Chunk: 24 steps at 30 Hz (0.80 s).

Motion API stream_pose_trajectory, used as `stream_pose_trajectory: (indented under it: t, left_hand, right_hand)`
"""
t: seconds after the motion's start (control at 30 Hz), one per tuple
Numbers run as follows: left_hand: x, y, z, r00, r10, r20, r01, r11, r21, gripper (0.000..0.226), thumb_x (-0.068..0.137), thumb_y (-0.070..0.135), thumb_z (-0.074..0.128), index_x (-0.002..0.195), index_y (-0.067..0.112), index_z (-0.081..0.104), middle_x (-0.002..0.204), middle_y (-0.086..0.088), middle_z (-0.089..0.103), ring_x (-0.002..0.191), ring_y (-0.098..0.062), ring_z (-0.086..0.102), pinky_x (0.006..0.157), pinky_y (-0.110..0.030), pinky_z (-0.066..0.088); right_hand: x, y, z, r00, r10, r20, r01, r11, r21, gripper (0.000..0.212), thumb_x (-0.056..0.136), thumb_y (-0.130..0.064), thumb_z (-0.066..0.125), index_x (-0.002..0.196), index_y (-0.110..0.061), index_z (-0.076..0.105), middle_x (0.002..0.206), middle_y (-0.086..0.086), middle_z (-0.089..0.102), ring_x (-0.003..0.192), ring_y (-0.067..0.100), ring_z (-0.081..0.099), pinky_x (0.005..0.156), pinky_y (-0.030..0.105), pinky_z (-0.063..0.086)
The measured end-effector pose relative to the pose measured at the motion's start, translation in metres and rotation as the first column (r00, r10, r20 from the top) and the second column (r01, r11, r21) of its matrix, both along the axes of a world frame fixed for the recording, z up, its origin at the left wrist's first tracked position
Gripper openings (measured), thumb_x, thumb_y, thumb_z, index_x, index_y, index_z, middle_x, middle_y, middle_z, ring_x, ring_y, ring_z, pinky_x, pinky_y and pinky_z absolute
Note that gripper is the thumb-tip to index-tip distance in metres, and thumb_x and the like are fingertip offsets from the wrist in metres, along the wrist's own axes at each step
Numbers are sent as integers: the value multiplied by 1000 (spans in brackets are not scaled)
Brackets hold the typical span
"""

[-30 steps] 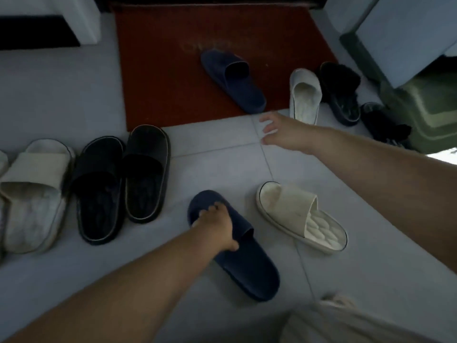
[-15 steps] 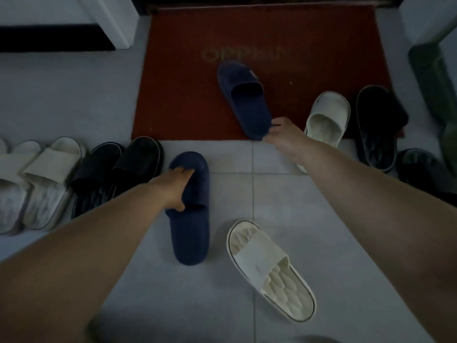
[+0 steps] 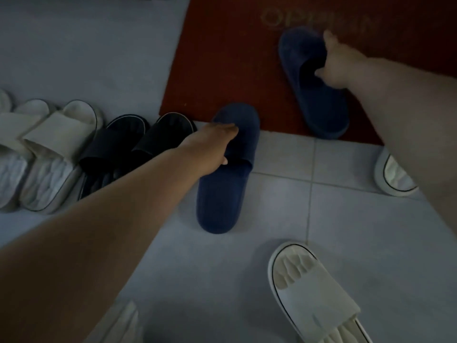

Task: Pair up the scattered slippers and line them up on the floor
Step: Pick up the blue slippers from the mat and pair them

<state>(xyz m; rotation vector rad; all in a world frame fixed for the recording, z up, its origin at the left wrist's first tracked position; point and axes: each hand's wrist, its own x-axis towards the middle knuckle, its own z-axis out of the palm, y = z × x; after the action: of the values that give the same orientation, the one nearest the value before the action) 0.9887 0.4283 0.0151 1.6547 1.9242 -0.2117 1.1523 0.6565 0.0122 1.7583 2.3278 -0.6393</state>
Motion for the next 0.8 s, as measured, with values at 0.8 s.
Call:
stream_pose_trajectory:
  t: [0.8]
  left_hand:
    - [32, 19, 38, 940, -337, -54, 339, 940, 38, 72, 83, 43, 61, 142, 21, 28, 147, -6, 37, 132, -25, 36, 106, -34, 33]
  right_hand:
    - [94, -200, 27, 968, 60, -244, -80, 994, -74, 70, 86, -23, 60, 145, -21, 22, 149, 7, 35, 130, 27, 43, 104, 33, 35]
